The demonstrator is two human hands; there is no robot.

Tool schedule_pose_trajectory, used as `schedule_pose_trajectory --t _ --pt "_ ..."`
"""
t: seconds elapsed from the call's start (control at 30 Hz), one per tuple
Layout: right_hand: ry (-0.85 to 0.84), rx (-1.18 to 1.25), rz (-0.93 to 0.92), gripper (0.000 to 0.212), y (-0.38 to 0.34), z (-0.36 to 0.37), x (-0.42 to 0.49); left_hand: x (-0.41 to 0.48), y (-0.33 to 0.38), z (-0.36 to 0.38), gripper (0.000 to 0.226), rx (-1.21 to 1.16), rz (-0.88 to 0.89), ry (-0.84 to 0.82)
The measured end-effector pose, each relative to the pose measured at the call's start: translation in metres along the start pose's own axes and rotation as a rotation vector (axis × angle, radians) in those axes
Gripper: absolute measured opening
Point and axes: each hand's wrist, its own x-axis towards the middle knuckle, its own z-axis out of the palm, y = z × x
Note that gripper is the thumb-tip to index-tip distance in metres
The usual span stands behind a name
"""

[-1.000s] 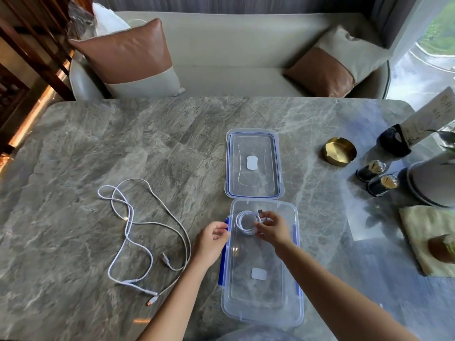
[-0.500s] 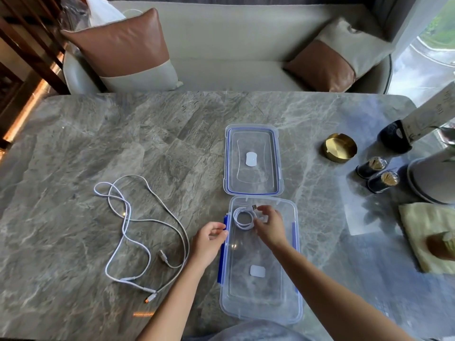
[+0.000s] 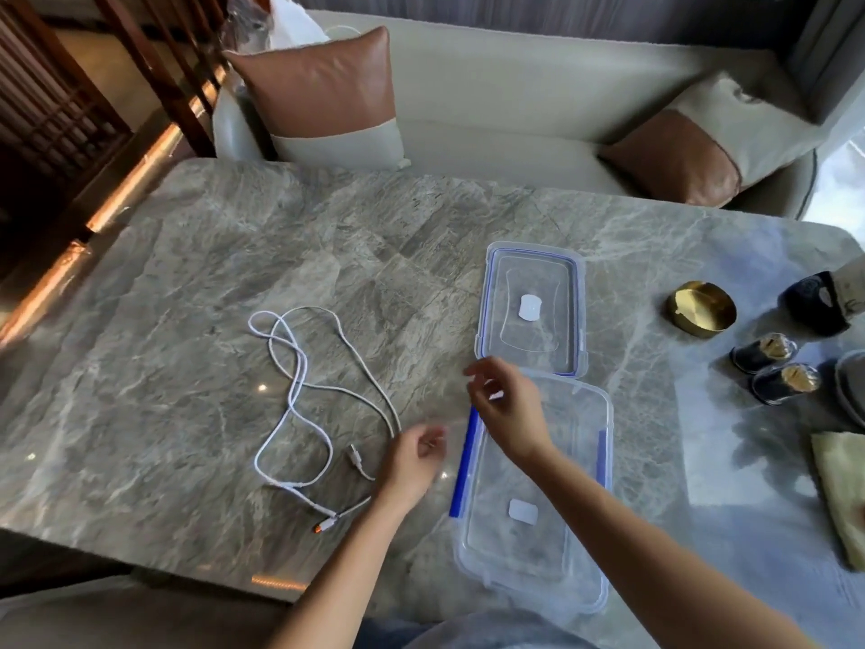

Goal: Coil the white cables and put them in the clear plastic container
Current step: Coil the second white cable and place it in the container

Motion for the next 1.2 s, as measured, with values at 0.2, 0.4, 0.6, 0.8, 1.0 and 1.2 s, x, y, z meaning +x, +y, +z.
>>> schedule_pose_trajectory --t 0.2,0.4,0.6,0.8,1.0,1.2 --pt "-0.646 -0.306 -0.012 0.013 -0.033 0.064 -0.015 -0.023 -0.053 -0.077 0.01 0.474 0.126 0.228" --pt "-0.902 -0.426 0.349 0.022 -0.022 0.107 -0.045 -0.041 -0.087 -0.099 0.027 0.752 0.149 0.048" --pt "-0.826 -0.403 0.55 0.024 -0.009 0.123 -0.052 -0.034 -0.09 -0.099 0.013 0.881 0.174 0.026" --pt "-0.528 -0.126 0.57 0.023 0.005 0.134 -0.052 -0.026 -0.089 -0.101 0.009 0.607 0.15 -0.019" --pt "-0.302 0.149 0.565 0.025 -0.003 0.131 -0.04 -0.015 -0.058 -0.106 0.008 0.446 0.222 -0.033" --pt "-0.373 0.13 0.376 0.012 -0.042 0.088 -0.004 0.001 0.008 -0.124 0.022 0.449 0.574 0.152"
